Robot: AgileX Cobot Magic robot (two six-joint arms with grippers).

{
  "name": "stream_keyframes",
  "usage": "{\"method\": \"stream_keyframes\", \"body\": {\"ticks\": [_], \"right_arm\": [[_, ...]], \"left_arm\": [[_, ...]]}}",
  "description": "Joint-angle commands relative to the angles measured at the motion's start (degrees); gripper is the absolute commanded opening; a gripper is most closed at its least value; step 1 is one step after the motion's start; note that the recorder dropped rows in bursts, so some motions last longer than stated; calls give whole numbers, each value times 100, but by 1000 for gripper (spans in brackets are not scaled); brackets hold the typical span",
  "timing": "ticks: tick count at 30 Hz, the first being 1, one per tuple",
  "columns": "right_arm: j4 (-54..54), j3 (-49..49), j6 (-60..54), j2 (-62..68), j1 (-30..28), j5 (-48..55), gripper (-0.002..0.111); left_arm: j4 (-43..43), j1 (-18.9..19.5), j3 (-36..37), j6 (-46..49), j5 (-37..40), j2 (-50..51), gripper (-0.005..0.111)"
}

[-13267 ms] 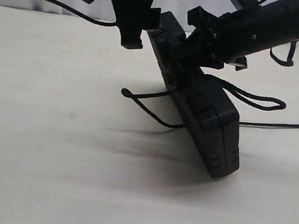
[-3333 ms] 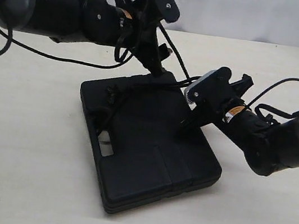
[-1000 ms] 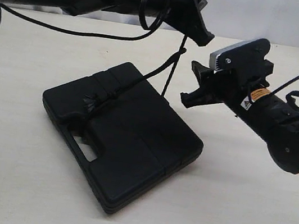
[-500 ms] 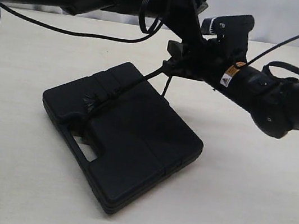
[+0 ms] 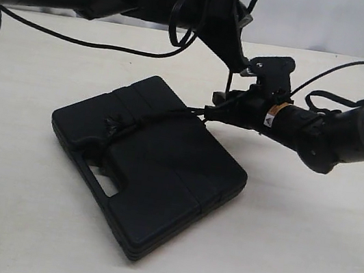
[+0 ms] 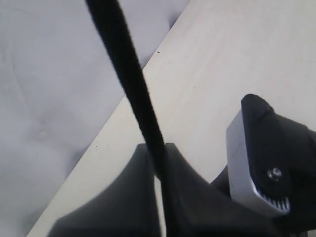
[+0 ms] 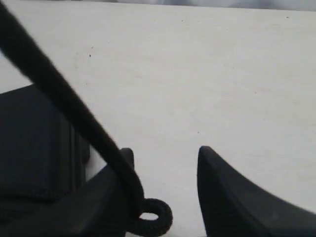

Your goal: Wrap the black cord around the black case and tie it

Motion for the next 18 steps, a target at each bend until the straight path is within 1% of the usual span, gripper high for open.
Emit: {"method": "stream_keyframes", "body": {"ticks": [1,3,5,12,13,15,18], "right_arm": [[-897,-10,391,-102,-39,-53,39],[-1464,-10,833,-298,-39,-226,39],[-1794,-10,1041,-501,-39,-292,39],[-1701,-10,1053,-1109,-39,46,39],[-1701,-10,1053,-1138,-39,47,36],[-1701,-10,1032,-1153,-39,58,27],[-1701,-10,808,-1089,-39,159,5]], "left_arm": [[-25,-1,-16,18,-205,-85,0],[-25,-1,-16,18,-205,-85,0],[-25,-1,-16,18,-205,-85,0],[-36,-1,-16,79,-163,-85,0],[-36,-1,-16,79,-152,-85,0],[-36,-1,-16,79,-94,-85,0],[-36,-1,-16,99,90,-85,0]]}}
